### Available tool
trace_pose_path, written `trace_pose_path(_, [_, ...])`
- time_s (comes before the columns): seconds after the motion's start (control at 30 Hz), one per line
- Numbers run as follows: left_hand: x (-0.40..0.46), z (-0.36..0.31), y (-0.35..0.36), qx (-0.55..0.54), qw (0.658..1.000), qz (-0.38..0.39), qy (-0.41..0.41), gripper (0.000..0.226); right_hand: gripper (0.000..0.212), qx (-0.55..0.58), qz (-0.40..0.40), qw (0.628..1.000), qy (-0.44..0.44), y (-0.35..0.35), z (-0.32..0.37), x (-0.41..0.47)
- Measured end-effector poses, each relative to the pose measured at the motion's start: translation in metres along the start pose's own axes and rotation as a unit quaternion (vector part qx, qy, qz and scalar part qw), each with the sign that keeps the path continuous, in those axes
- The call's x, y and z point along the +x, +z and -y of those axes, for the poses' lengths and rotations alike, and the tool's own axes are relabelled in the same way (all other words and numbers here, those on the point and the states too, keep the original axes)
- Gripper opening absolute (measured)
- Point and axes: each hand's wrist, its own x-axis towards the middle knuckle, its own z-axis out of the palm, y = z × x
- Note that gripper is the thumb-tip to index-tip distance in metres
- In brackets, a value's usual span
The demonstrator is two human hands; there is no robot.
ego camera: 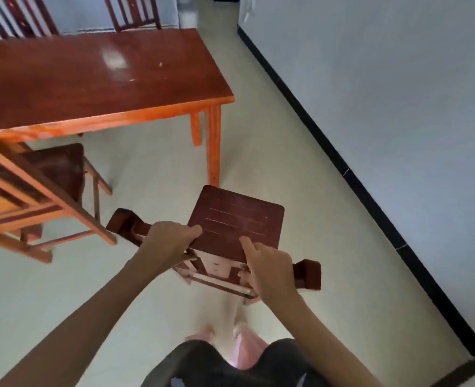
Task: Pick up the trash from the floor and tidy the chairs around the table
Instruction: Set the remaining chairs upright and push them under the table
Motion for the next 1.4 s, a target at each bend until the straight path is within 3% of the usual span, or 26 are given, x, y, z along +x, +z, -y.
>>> trace_pose_path(0.23, [0.003,0.003,-0.012,0.019,0.994,0.089,-0.062,0.031,0.047,0.003,-0.061,0.996,-0.058,0.000,0.000,0.013])
trace_pose_path(0.77, [-0.007,0.034,0.001,-0.025,0.962,0.018,-0.270,0.033,0.049,0.030,-0.056,0.966,-0.252,-0.001,0.012,0.133])
trace_pose_path(1.2, [0.058,0.092,0.003,-0.075,0.954,-0.027,-0.288,0.035,0.052,0.023,-0.070,0.958,-0.276,-0.004,0.004,0.231])
trace_pose_path(1.4, [0.090,0.153,-0.001,-0.054,0.957,-0.013,-0.283,0.036,0.052,0.020,-0.081,0.959,-0.272,0.001,0.025,0.291])
